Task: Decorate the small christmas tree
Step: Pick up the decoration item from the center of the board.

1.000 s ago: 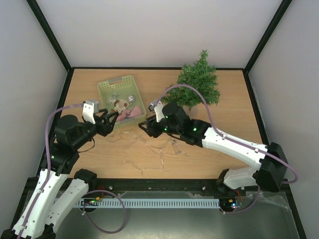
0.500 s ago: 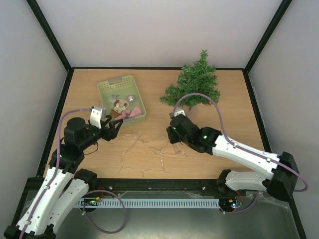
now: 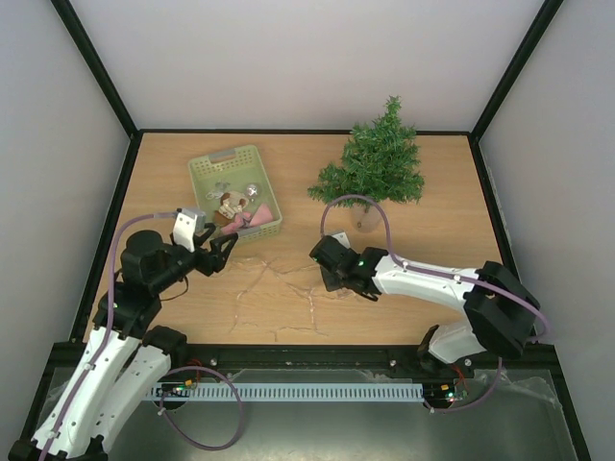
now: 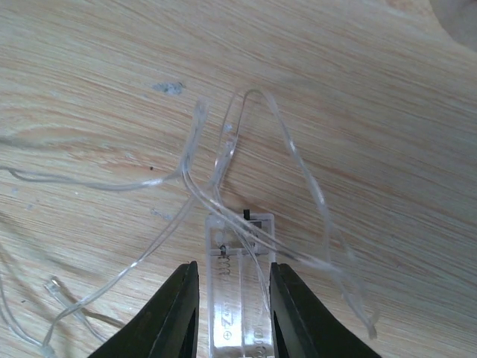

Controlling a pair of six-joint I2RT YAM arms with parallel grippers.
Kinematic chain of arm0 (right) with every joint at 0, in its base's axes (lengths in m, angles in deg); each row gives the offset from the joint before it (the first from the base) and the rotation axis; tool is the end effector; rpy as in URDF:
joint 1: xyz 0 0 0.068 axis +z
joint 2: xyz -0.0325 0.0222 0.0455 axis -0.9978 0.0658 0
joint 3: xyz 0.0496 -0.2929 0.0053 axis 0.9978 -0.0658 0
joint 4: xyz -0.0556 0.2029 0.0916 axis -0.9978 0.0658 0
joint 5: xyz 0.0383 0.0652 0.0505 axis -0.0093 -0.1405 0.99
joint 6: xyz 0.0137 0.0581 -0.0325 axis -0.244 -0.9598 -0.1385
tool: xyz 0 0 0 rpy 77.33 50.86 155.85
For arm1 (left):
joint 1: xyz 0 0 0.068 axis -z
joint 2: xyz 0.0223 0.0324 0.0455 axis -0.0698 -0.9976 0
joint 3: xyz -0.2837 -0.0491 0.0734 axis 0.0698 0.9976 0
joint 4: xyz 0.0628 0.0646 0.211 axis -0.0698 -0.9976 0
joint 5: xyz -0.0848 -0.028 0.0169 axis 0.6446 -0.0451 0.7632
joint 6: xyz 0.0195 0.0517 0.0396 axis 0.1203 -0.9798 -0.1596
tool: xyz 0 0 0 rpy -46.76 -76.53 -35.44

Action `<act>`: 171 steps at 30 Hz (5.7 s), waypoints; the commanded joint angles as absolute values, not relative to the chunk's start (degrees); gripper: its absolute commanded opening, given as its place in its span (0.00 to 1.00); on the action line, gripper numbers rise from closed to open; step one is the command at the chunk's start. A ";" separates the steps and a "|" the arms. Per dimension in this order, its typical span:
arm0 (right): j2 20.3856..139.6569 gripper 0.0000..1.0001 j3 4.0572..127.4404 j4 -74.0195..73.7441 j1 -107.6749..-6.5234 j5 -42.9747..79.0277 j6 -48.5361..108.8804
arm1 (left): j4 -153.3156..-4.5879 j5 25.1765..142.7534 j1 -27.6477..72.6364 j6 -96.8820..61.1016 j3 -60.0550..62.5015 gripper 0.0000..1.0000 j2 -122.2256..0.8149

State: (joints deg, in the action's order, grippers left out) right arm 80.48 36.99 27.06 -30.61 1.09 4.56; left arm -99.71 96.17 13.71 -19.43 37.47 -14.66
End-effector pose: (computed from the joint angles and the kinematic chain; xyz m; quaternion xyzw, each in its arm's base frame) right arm 0.1450 0.1963 0.2156 -0.1757 0.9522 0.1083 0.2253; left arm 0.0825 -0.0463 0.3127 0.1627 0.7561 -0.2825 0.5675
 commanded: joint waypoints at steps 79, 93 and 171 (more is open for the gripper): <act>46.03 0.02 34.65 2.96 -34.13 43.87 9.50 | -85.94 115.34 26.74 -14.39 37.92 0.61 -26.56; 43.33 0.02 33.33 2.44 -34.15 47.91 11.50 | -87.59 119.96 31.09 -40.25 32.82 0.61 -34.45; 30.85 0.02 24.70 -12.74 -34.13 15.91 -29.42 | -87.04 100.89 38.00 -44.08 27.26 0.48 -38.79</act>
State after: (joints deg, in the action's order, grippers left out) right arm 31.23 26.52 -7.89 -34.09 13.59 -23.61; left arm -88.28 100.76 36.62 -36.23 31.20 -34.99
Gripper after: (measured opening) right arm 0.017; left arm 0.486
